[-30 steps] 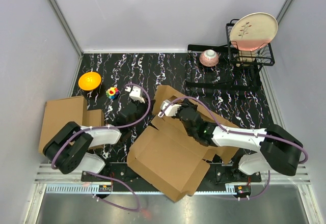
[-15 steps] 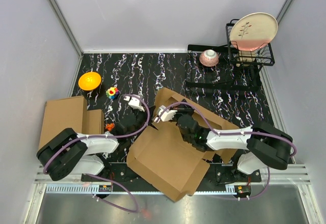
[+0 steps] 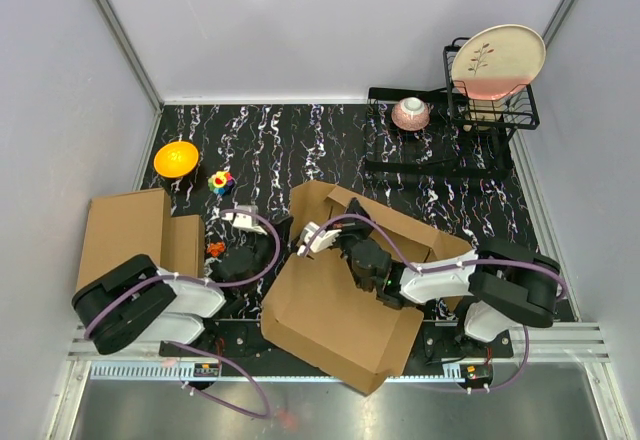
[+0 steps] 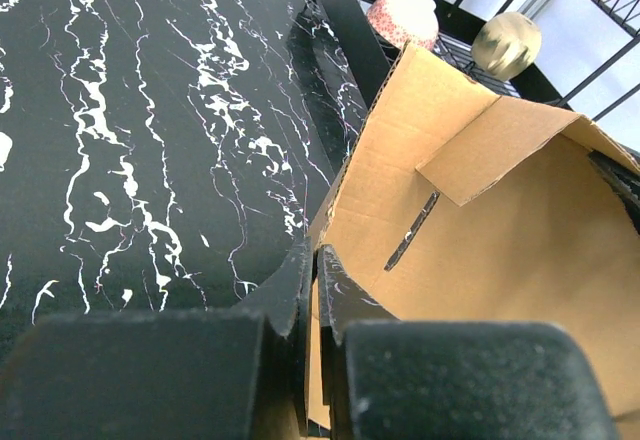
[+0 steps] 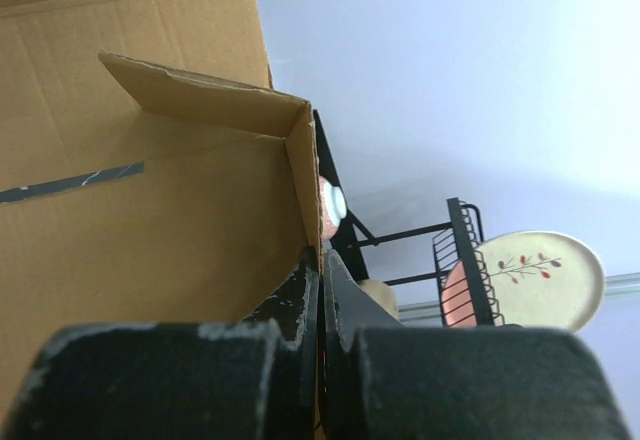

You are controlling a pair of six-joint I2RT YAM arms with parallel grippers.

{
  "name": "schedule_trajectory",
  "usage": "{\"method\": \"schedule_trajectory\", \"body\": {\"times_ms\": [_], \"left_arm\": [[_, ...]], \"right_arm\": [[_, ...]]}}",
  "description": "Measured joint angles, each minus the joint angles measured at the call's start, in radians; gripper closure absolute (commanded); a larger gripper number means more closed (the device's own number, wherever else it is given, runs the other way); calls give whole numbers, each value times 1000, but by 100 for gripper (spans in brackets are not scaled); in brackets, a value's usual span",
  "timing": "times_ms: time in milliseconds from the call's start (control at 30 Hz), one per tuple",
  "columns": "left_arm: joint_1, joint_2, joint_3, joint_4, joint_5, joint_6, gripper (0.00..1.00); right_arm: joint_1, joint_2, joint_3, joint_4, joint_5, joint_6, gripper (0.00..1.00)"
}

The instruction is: Fold the paper box

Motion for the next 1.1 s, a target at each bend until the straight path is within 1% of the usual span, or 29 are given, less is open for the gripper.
{"method": "schedule_trajectory", "body": {"times_ms": [167, 267, 333, 367, 400, 433, 500, 533, 567, 633, 733, 800, 833, 867, 900, 967, 1033, 1100], "left_arm": [[-7, 84, -11, 93, -18, 1, 99], [-7, 146, 5, 131, -27, 13, 98], [-7, 190, 39, 143, -34, 32, 90], [-7, 209, 58, 145, -35, 44, 83], [-7, 223, 76, 143, -37, 56, 67], [-7, 228, 83, 140, -40, 62, 57], [-7, 224, 78, 122, -55, 70, 41], [-8, 213, 67, 113, -67, 71, 30], [-8, 193, 48, 107, -79, 66, 27], [-8, 124, 5, 89, -116, 52, 23], [-11, -51, -31, 23, -169, -19, 24], [-14, -198, -31, -65, -189, -79, 31], [-14, -246, -31, -97, -192, -101, 35], [-14, -284, -32, -124, -192, -124, 40], [-14, -301, -31, -132, -186, -142, 42], [-15, -285, -32, -134, -159, -164, 44], [-16, -226, -30, -126, -96, -169, 48], [-16, -134, -15, -145, -24, -179, 50]], "right_arm": [[9, 64, -2, 156, 27, -117, 100], [16, 103, 0, 217, 42, -199, 100], [17, 124, 3, 240, 58, -242, 100], [16, 134, 5, 251, 72, -259, 100], [16, 140, 6, 259, 82, -274, 100], [16, 143, 6, 265, 94, -284, 100], [14, 143, 6, 274, 120, -296, 100], [13, 143, 6, 279, 132, -298, 100], [11, 143, 6, 284, 143, -300, 100], [10, 143, 6, 290, 158, -300, 100], [10, 143, 6, 291, 168, -300, 100], [10, 142, 6, 291, 174, -297, 100], [10, 142, 6, 292, 175, -296, 100], [10, 142, 6, 293, 176, -291, 100], [10, 142, 6, 294, 176, -287, 100], [10, 142, 6, 295, 176, -277, 100], [10, 142, 6, 298, 176, -263, 100], [10, 140, 6, 299, 175, -242, 100]]}}
